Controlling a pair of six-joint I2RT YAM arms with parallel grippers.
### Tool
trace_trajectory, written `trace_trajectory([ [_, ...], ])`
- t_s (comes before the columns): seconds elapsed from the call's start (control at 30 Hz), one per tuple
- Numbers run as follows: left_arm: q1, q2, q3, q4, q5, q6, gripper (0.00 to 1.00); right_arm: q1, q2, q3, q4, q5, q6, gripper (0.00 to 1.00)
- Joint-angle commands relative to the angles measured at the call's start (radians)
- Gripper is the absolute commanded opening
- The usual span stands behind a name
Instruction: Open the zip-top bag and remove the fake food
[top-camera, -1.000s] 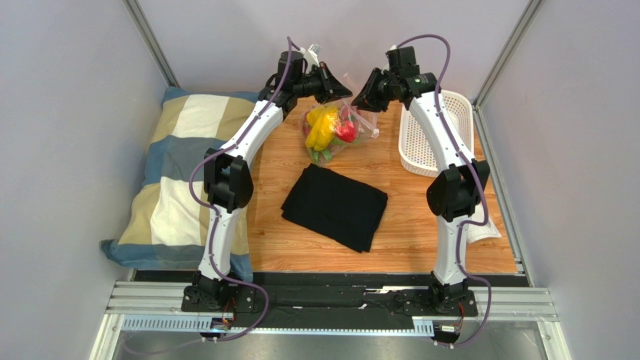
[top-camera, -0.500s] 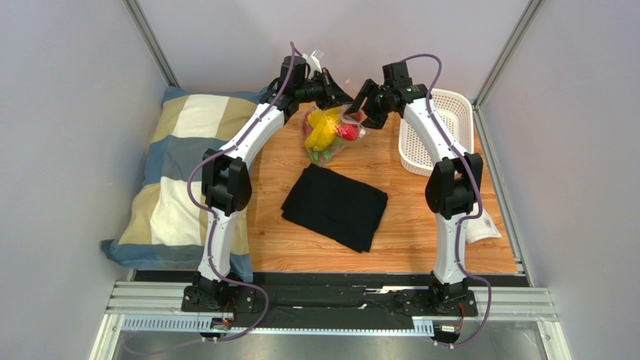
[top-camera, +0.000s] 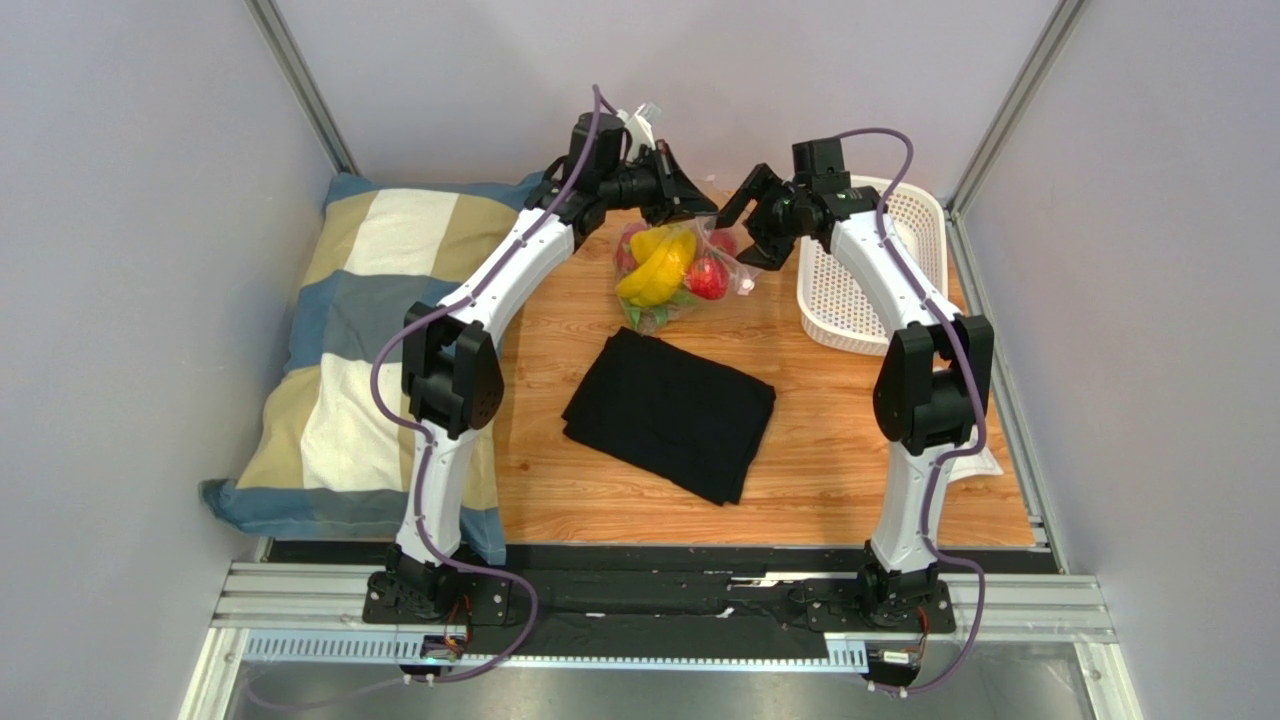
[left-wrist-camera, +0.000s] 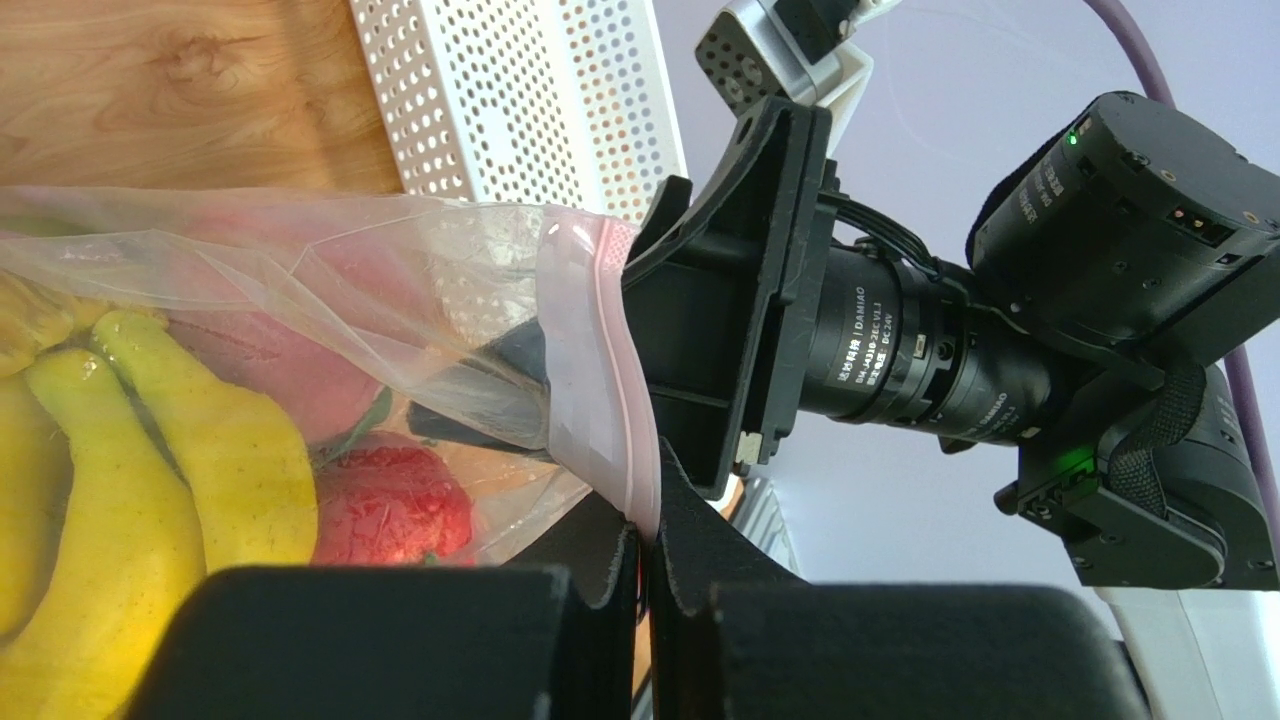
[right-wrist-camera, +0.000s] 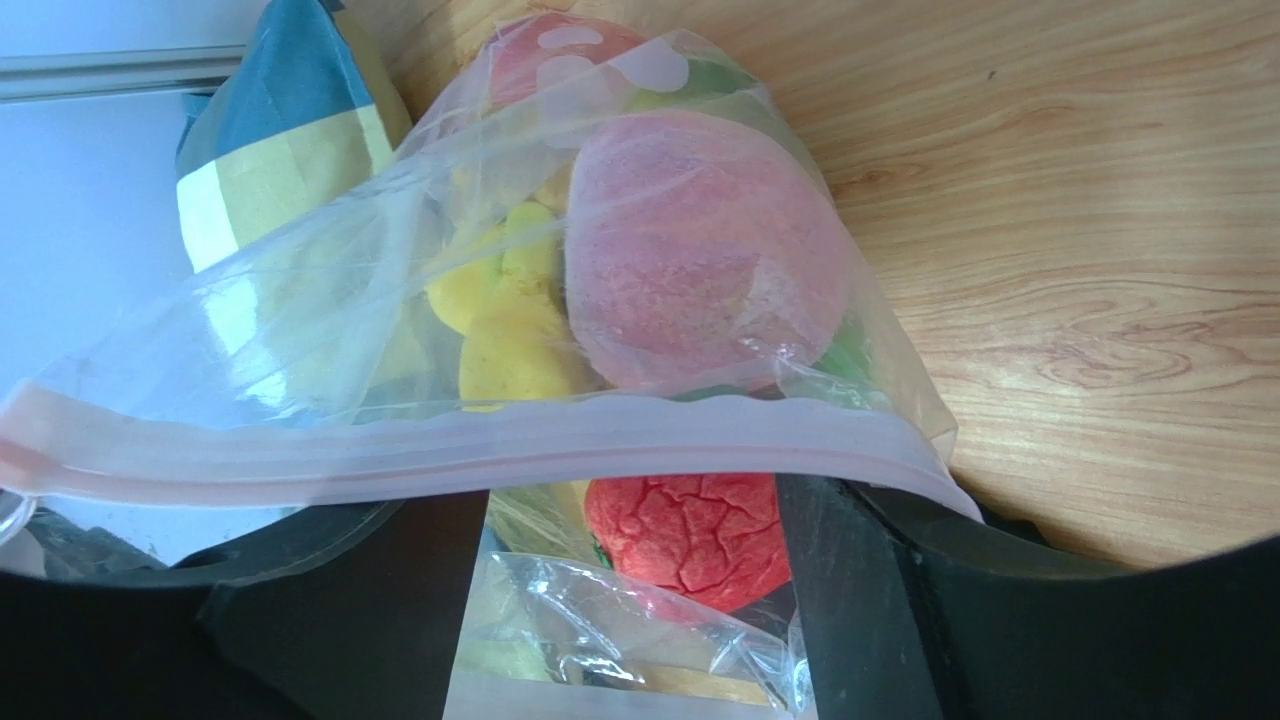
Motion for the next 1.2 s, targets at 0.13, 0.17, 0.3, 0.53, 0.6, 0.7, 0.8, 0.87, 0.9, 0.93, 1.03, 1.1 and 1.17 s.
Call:
trace_trajectory([
  [0.13, -0.043, -0.100, 0.004, 0.060, 0.029, -0.019, 0.00, 0.031, 0.010, 0.039, 0.017, 0.063, 0.035, 0.83],
  [0.17, -0.054, -0.102, 0.000, 0.062, 0.031, -0.022, 0.00, 0.032, 0.009, 0.036, 0.016, 0.103, 0.039, 0.84],
  [0.3, -0.085, -0.100, -0.011, 0.068, 0.028, -0.033, 0.00, 0.040, 0.019, 0.002, 0.057, 0.183, 0.062, 0.83],
  [0.53, -0.099, -0.113, -0.020, 0.037, 0.006, -0.024, 0.00, 0.051, 0.078, -0.015, 0.134, 0.258, 0.068, 0.83],
  [0.6, -0.099, -0.123, -0.023, 0.024, 0.002, -0.010, 0.00, 0.051, 0.096, -0.007, 0.132, 0.273, 0.062, 0.80],
  [0.7, -0.100, -0.137, -0.046, 0.014, -0.011, -0.011, 0.00, 0.054, 0.107, -0.019, 0.168, 0.272, 0.068, 0.72],
  [0.8, -0.100, -0.148, -0.060, -0.005, -0.014, -0.002, 0.00, 0.054, 0.121, -0.006, 0.166, 0.269, 0.071, 0.62],
  [0.87, -0.100, -0.151, -0.057, -0.033, -0.027, 0.016, 0.00, 0.054, 0.134, 0.026, 0.157, 0.264, 0.061, 0.42],
  [0.9, -0.100, -0.151, -0.051, -0.050, -0.035, 0.024, 0.00, 0.054, 0.140, 0.040, 0.145, 0.264, 0.048, 0.37],
  [0.93, -0.100, -0.151, -0.042, -0.064, -0.046, 0.031, 0.00, 0.054, 0.144, 0.046, 0.136, 0.263, 0.042, 0.34],
  [1.03, -0.099, -0.153, -0.037, -0.096, -0.063, 0.056, 0.00, 0.055, 0.134, 0.071, 0.128, 0.243, 0.002, 0.17],
  [1.1, -0.092, -0.150, -0.039, -0.122, -0.078, 0.056, 0.00, 0.058, 0.102, 0.068, 0.114, 0.205, -0.013, 0.10],
  [1.17, -0.085, -0.148, -0.043, -0.133, -0.090, 0.061, 0.00, 0.060, 0.035, 0.042, 0.102, 0.165, -0.024, 0.02],
])
